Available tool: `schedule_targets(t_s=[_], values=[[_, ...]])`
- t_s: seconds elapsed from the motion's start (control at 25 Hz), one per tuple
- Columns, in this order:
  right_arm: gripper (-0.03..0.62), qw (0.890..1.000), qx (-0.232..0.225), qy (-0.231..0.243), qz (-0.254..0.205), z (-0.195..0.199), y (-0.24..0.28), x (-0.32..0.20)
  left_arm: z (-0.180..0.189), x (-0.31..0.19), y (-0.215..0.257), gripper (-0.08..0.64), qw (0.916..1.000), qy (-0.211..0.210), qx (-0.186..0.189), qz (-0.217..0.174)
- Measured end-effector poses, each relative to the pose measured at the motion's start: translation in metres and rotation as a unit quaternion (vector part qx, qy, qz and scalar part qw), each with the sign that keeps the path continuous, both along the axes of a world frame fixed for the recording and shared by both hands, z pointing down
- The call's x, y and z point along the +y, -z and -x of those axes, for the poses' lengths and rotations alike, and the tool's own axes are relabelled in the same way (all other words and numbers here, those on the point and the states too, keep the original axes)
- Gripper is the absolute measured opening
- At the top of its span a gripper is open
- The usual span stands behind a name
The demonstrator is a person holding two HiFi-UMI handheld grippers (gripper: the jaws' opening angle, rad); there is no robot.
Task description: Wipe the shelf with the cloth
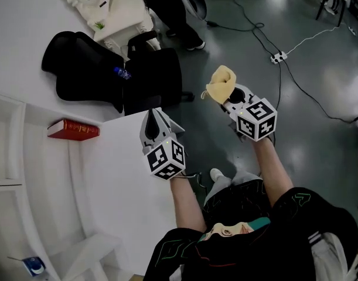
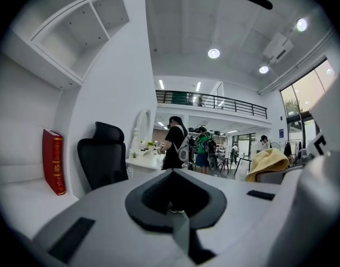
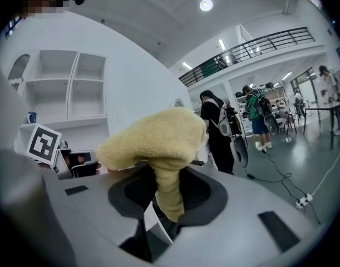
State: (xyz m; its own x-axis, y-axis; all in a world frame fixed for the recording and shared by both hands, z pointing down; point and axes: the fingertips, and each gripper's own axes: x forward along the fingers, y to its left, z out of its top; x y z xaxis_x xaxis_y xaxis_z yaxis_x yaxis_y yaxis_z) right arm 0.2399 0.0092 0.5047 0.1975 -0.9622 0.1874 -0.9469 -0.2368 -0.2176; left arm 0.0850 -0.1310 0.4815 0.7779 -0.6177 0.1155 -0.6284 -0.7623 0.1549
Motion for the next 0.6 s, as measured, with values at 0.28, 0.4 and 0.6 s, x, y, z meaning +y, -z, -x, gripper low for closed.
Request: schedule_targets(t_s=[0.28, 0.4, 0.6], values=[[0.107, 0.997, -0.026, 0.078, 0.003, -0.001, -0.024, -0.087, 0.004, -0.057, -0.010, -0.003, 0.9981, 0.060, -0.016, -0.006], [0.107, 0.989, -0.029, 0.144, -0.020, 0.003, -0.016, -0.149, 0.022, -0.098, 0.005, -0.003, 0.9919, 0.123, -0.022, -0.025], [0.107, 0.969, -0.030, 0.238, -0.055, 0.010, 0.021, -0.239, 0.043, -0.143, 0.047, -0.003, 0.9764, 0.206, -0.016, -0.062]])
